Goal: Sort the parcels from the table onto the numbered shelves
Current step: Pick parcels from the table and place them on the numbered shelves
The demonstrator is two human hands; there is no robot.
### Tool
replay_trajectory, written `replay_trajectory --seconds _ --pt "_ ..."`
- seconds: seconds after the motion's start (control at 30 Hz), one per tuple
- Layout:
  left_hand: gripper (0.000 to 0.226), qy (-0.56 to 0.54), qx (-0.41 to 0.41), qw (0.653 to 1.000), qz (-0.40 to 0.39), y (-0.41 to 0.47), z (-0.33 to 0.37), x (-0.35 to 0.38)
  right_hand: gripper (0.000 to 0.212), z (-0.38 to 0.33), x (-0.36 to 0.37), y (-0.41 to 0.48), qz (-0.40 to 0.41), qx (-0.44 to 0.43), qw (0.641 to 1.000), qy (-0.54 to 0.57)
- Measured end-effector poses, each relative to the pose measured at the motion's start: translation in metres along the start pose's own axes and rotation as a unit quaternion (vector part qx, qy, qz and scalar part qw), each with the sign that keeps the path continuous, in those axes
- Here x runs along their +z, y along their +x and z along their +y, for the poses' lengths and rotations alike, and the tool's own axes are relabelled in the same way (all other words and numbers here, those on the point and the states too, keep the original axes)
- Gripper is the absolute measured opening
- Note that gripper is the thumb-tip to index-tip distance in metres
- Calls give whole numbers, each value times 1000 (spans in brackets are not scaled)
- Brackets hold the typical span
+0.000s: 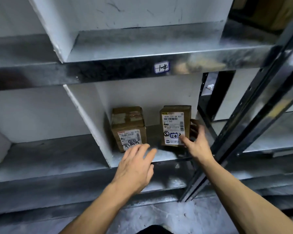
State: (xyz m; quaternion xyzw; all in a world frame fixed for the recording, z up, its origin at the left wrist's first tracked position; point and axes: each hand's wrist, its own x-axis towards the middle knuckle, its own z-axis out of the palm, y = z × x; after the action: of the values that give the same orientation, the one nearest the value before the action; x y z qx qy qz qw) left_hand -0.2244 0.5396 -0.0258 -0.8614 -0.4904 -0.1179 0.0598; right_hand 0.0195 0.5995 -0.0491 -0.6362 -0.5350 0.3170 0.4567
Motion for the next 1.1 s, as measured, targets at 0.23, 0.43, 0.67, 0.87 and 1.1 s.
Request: replay_trajectory --seconds 0.23,0.43,0.67,0.87,1.1 --pt "50 25 -28 999 -15 21 13 17 67 20 1 42 -53 -10 998 41" --pt "50 24 -50 998 -34 21 16 25 74 37 7 54 -96 -14 993 63" --pt "50 7 -79 995 -56 22 14 25 73 45 9 58 -146 31 986 78" --pt "47 6 -74 996 -52 15 19 23 76 50 3 55 -159 16 987 31" --pt "45 1 -74 993 -87 8 19 18 73 45 2 46 -135 6 991 20"
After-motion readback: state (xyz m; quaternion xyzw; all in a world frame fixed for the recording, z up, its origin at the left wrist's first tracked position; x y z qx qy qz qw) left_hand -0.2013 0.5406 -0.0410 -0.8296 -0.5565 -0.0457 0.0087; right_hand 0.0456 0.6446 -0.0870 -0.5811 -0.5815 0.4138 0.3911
